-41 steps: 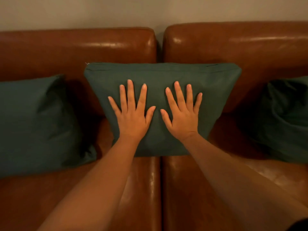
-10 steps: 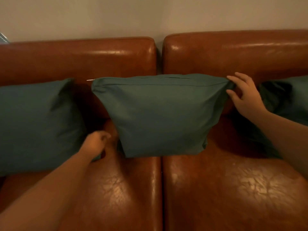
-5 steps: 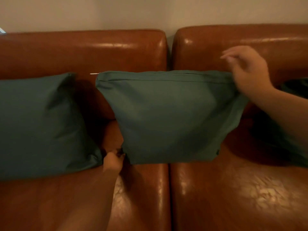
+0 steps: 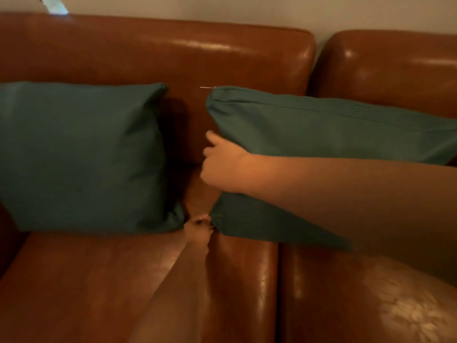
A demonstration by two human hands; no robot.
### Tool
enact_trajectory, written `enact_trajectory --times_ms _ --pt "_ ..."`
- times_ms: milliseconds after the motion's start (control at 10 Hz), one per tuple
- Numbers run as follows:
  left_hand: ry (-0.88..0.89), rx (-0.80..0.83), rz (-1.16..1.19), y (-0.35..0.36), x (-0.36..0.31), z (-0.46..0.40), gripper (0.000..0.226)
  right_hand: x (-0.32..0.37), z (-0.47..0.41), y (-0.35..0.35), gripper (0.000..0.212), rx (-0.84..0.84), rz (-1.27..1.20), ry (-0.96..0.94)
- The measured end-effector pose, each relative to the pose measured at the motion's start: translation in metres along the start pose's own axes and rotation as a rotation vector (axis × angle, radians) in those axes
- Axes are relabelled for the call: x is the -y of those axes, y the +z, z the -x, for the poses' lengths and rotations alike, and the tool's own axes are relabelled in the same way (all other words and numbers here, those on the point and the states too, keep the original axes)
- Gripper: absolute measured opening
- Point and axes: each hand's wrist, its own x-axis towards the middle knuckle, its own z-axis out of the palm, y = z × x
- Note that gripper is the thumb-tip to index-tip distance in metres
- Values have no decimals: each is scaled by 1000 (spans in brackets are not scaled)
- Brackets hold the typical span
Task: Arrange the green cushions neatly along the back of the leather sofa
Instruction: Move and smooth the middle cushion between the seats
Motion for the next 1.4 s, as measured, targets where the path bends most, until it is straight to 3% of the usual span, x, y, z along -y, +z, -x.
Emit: enact_trajectory --times_ms 100,400,600,700,800,900,1000,1100,1200,1400 --pt "-166 88 209 -1 -6 8 17 -14 -2 8 28 5 31 15" --pt "-321 -2 327 -18 17 5 25 -47 -4 12 20 99 -36 8" --pt "-349 21 172 -29 21 5 23 -48 2 27 20 -168 8 -146" --pt "-166 351 139 -56 35 -15 40 -42 4 22 16 -352 -65 -131" --pt "258 519 -177 -88 43 -21 41 -16 24 13 21 -698 -281 30" --pt "222 17 -601 -48 27 37 22 38 77 25 23 -908 -754 206" --pt "455 -133 -489 -25 1 63 20 80 147 73 28 -998 -1070 549" --pt "563 -76 -298 -1 -42 64 22 80 205 134 27 -1061 -1140 1061" --pt "647 -28 -141 30 -103 77 25 54 245 177 24 -981 -1179 1380" --pt "761 -147 -94 74 -188 96 45 -12 271 212 26 -762 -1327 1468"
